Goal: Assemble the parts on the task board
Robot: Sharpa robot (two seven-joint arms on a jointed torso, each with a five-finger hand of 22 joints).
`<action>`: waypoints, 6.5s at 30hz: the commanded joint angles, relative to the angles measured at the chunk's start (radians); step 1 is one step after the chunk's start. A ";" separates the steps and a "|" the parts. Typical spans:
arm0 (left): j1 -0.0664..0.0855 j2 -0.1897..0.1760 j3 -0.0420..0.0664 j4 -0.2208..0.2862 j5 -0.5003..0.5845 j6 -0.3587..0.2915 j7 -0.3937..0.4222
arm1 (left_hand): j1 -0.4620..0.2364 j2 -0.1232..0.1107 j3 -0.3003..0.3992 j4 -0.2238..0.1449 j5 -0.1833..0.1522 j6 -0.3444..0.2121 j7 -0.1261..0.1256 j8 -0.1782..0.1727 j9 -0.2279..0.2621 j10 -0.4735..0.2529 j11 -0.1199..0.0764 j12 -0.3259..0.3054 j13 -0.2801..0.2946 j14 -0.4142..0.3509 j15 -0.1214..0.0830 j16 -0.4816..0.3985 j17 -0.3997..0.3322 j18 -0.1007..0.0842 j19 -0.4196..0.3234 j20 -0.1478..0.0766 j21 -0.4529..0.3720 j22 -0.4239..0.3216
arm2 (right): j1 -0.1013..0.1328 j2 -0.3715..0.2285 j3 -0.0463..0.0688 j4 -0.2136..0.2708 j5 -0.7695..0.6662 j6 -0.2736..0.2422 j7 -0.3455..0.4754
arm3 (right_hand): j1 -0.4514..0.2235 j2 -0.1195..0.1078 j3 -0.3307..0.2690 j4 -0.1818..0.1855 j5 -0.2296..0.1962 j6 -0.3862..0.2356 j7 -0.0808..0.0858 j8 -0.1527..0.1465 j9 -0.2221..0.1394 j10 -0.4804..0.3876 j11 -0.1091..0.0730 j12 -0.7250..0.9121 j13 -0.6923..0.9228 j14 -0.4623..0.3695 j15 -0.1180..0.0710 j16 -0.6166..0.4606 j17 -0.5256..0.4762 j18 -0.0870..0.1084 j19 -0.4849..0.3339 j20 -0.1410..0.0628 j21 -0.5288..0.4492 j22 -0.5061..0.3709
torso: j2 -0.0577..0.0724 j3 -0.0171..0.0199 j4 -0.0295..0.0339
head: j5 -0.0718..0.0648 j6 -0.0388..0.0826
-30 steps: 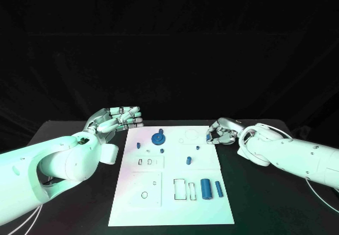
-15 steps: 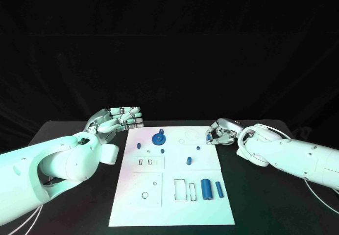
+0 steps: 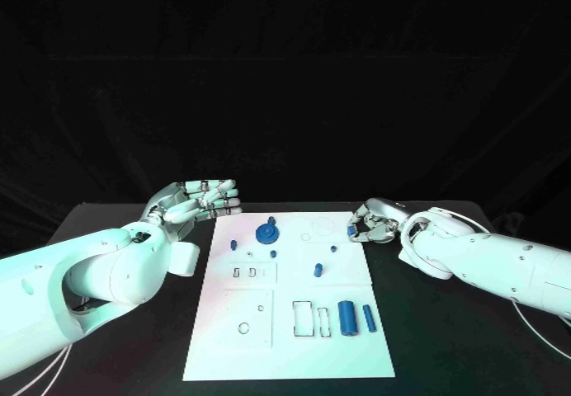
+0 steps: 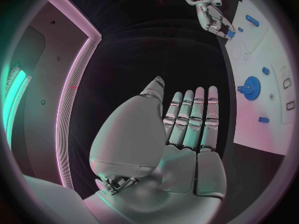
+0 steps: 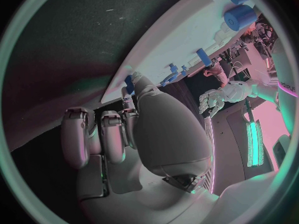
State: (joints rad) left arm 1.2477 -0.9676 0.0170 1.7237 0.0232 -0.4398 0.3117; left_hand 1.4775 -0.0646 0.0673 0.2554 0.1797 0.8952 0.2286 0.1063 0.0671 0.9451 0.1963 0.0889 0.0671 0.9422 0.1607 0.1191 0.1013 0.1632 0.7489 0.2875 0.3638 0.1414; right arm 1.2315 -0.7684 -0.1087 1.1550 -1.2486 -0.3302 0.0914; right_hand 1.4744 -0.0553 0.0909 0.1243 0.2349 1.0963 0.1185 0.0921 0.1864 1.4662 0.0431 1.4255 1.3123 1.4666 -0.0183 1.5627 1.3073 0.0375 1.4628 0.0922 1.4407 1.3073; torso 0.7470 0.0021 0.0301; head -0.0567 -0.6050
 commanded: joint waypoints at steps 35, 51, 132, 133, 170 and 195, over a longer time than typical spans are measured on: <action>0.000 0.022 -0.010 -0.036 -0.004 0.024 -0.001 | 0.009 0.000 -0.001 -0.006 -0.005 0.005 0.000 -0.001 0.001 0.003 -0.005 -0.002 0.001 0.009 0.001 -0.005 0.002 0.015 0.002 0.000 0.005 -0.001 | 0.034 0.050 -0.001 0.337 -0.090 -0.107 -0.257 | -0.137 0.011 0.039 0.036 0.046 0.076 -0.045 0.053 0.030 0.052 -0.043 0.064 0.181 0.104 -0.041 0.008 0.263 -0.016 0.052 -0.037 0.060 0.198 | -0.042 -0.0242 0.0027 | 0.034 -0.041; -0.001 0.032 -0.014 -0.046 -0.004 0.026 -0.003 | 0.009 0.001 -0.002 -0.006 -0.005 0.005 -0.001 -0.001 0.001 0.003 -0.004 -0.002 0.001 0.009 0.001 -0.006 0.002 0.015 0.002 0.000 0.005 -0.001 | -0.024 0.203 -0.017 0.319 -0.300 -0.103 -0.312 | -0.124 0.013 0.050 0.024 0.059 0.069 -0.046 0.052 0.032 0.046 -0.045 0.054 0.172 0.104 -0.043 0.008 0.263 -0.016 0.052 -0.040 0.060 0.199 | -0.047 -0.0321 0.0072 | 0.089 -0.078; 0.000 0.030 -0.014 -0.045 -0.004 0.028 -0.010 | 0.007 0.000 -0.003 -0.005 -0.005 0.002 0.001 -0.003 0.000 0.000 -0.003 -0.005 0.000 0.010 0.002 -0.008 0.002 0.015 0.002 0.000 0.005 -0.002 | -0.089 0.314 -0.027 0.184 -0.425 -0.031 -0.346 | -0.141 -0.013 0.051 0.017 0.056 0.034 -0.027 0.033 0.029 0.031 -0.030 0.033 0.156 0.104 -0.033 0.008 0.263 -0.010 0.037 -0.034 0.040 0.183 | -0.045 -0.0295 0.0052 | 0.098 -0.096; 0.000 0.030 -0.014 -0.045 -0.004 0.028 -0.010 | 0.007 0.000 -0.003 -0.005 -0.005 0.002 0.001 -0.003 0.000 0.000 -0.003 -0.005 0.000 0.010 0.002 -0.008 0.002 0.015 0.002 0.000 0.005 -0.002 | -0.089 0.315 -0.027 0.184 -0.425 -0.030 -0.345 | -0.141 -0.014 0.051 0.017 0.056 0.034 -0.027 0.032 0.029 0.031 -0.030 0.033 0.156 0.104 -0.032 0.008 0.263 -0.010 0.037 -0.034 0.040 0.183 | -0.045 -0.0296 0.0053 | 0.099 -0.096; 0.000 0.028 -0.014 -0.045 -0.004 0.030 -0.015 | 0.007 0.001 -0.004 -0.005 -0.005 0.001 0.002 -0.004 0.000 -0.001 -0.003 -0.006 0.000 0.010 0.002 -0.009 0.003 0.015 0.002 0.000 0.005 -0.003 | -0.089 0.317 -0.028 0.179 -0.423 -0.025 -0.351 | -0.175 -0.049 0.039 0.023 0.044 -0.019 0.001 -0.003 0.015 0.003 -0.005 -0.005 0.126 0.100 -0.011 0.000 0.246 -0.001 0.014 -0.015 0.007 0.158 | -0.045 -0.0287 0.0052 | 0.099 -0.096; 0.000 0.027 -0.014 -0.049 -0.004 0.031 -0.018 | 0.007 0.001 -0.004 -0.005 -0.005 0.000 0.001 -0.006 0.000 -0.003 -0.002 -0.008 -0.001 0.010 0.002 -0.010 0.003 0.015 0.002 0.000 0.005 -0.003 | -0.089 0.303 -0.027 0.202 -0.424 -0.090 -0.372 | -0.248 -0.104 -0.066 0.096 0.062 -0.087 0.022 -0.023 0.008 -0.049 0.017 -0.068 0.071 0.094 0.008 -0.011 0.224 0.010 -0.014 0.006 -0.040 0.128 | -0.045 -0.0285 0.0056 | 0.097 -0.093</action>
State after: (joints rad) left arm 1.2465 -0.9418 0.0025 1.6743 0.0230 -0.4260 0.2908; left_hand 1.4775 -0.0646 0.0645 0.2526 0.1797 0.8952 0.2286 0.1063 0.0671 0.9451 0.1963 0.0849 0.0670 0.9457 0.1642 0.1152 0.1029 0.1632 0.7489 0.2875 0.3638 0.1398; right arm 1.1432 -0.4618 -0.1359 1.3495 -1.6672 -0.3994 -0.2715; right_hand 1.2358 -0.1597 0.0376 0.2138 0.2904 1.0171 0.1400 0.0729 0.1957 1.4217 0.0593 1.3625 1.3074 1.4643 -0.0163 1.5565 1.3075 0.0376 1.4501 0.0911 1.4038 1.3074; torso 0.7021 -0.0264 0.0356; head 0.0405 -0.6978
